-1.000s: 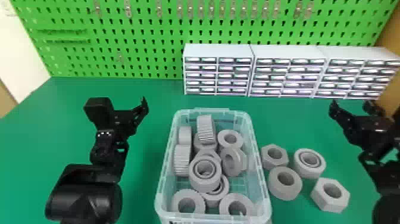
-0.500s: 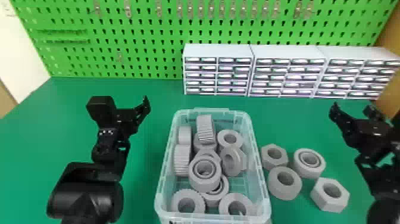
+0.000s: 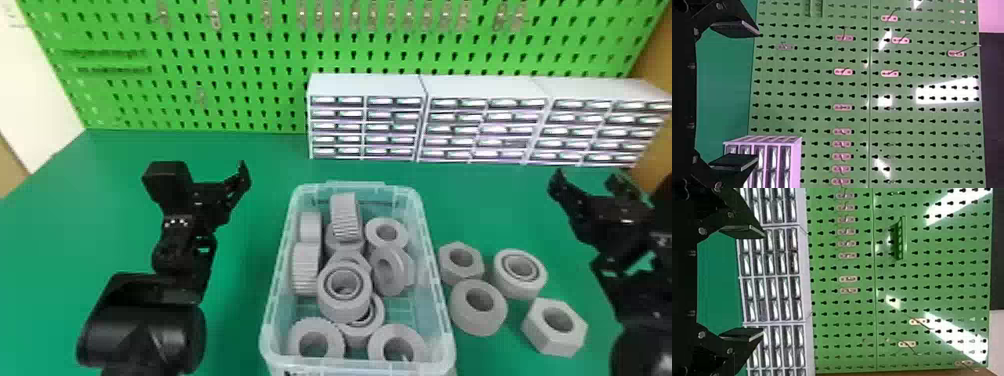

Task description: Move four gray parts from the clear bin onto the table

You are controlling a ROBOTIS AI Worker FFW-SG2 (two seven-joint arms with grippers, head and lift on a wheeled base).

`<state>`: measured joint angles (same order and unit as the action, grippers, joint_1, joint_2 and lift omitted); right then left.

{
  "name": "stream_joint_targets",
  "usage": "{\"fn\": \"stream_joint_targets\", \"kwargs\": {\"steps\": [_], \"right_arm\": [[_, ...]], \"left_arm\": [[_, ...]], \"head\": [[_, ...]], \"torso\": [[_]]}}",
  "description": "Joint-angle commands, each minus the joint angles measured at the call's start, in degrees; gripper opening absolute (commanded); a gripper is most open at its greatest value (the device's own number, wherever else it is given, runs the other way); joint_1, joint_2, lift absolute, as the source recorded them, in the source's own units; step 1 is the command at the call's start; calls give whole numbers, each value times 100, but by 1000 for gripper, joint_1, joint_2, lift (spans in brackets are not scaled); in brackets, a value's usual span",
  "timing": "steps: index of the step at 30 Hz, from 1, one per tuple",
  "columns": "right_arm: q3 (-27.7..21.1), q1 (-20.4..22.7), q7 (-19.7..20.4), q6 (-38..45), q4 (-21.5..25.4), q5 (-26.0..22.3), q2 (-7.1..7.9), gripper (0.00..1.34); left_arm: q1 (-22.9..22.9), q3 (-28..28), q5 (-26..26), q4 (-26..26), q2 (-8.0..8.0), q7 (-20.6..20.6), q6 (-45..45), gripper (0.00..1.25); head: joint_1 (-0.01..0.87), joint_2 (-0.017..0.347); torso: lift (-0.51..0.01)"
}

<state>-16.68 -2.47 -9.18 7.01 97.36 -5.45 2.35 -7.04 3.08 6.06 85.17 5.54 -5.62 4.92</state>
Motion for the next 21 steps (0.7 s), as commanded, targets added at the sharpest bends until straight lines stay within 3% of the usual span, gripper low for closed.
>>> {"fn": "stream_joint_targets", "kwargs": {"steps": [1, 21], "right_arm": [[34, -25, 4, 2, -15, 18, 2, 940], [60, -43, 4, -16, -24, 44, 20, 940]], "left_arm": [[1, 17, 0, 0, 0, 0, 0, 1086], [-34, -1, 44, 0, 0, 0, 0, 1086]], "head": [[693, 72], [693, 72]], "torso": [[-52], [-52]]}}
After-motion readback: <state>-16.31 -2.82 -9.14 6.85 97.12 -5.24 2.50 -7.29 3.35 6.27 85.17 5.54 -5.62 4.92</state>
